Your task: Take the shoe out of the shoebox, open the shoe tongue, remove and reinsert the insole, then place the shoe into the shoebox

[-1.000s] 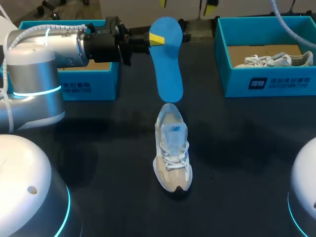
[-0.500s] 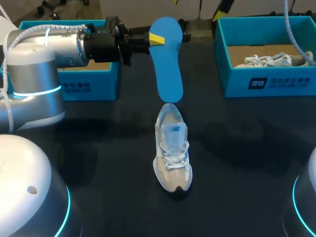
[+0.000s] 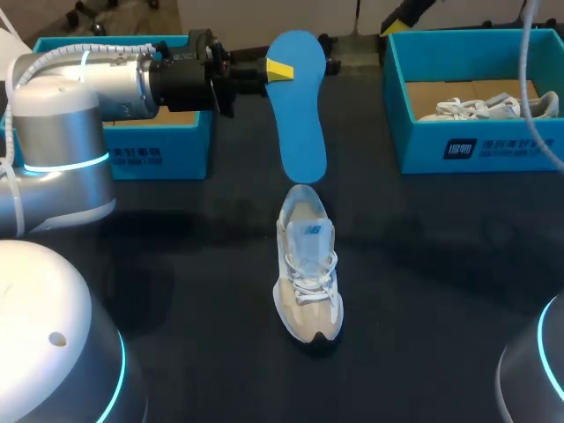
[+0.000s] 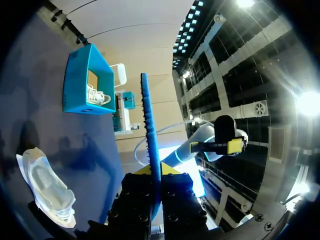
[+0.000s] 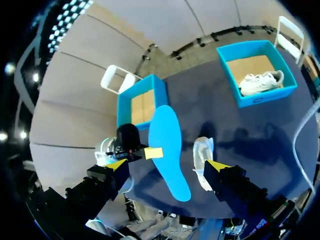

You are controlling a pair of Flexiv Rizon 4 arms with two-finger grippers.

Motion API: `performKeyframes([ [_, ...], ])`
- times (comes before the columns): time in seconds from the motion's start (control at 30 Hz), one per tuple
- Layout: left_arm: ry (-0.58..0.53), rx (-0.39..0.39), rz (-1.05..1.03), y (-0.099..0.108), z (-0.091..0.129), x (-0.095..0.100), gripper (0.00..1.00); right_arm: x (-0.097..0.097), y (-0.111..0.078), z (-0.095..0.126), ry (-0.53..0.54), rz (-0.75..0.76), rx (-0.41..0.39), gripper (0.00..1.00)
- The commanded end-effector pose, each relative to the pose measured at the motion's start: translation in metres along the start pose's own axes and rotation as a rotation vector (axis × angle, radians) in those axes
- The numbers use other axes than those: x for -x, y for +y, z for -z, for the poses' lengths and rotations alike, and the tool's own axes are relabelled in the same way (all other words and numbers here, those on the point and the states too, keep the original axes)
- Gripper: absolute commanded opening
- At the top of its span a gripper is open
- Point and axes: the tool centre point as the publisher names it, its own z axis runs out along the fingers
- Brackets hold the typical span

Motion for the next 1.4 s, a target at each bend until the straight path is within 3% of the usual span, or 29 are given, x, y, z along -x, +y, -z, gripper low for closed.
performKeyframes([
  [0.03, -0.003, -0.001, 0.000, 0.001, 0.001, 0.000, 0.00, 0.006, -0.001, -0.004, 0.465, 0.025, -0.014, 1.00],
  [0.23, -0.003, -0.001, 0.000, 0.001, 0.001, 0.000, 0.00, 0.011, 0.000, -0.011, 0.650, 0.050, -0.042, 1.00],
  [0.57, -0.003, -0.001, 0.000, 0.001, 0.001, 0.000, 0.00, 0.018, 0.002, -0.009, 0.828, 0.108, -0.063, 1.00],
  [0.67, -0.003, -0.001, 0.000, 0.001, 0.001, 0.000, 0.00, 0.021, 0.001, -0.009, 0.837, 0.118, -0.070, 1.00],
  [0.7, -0.003, -0.001, 0.000, 0.001, 0.001, 0.000, 0.00, 0.024, 0.002, -0.010, 0.785, 0.092, -0.055, 1.00],
  [1.23, -0.003, -0.001, 0.000, 0.001, 0.001, 0.000, 0.00, 0.024, 0.002, -0.010, 0.785, 0.092, -0.055, 1.00],
  [1.4, -0.003, -0.001, 0.000, 0.001, 0.001, 0.000, 0.00, 0.045, 0.002, -0.020, 0.807, 0.095, -0.038, 1.00],
])
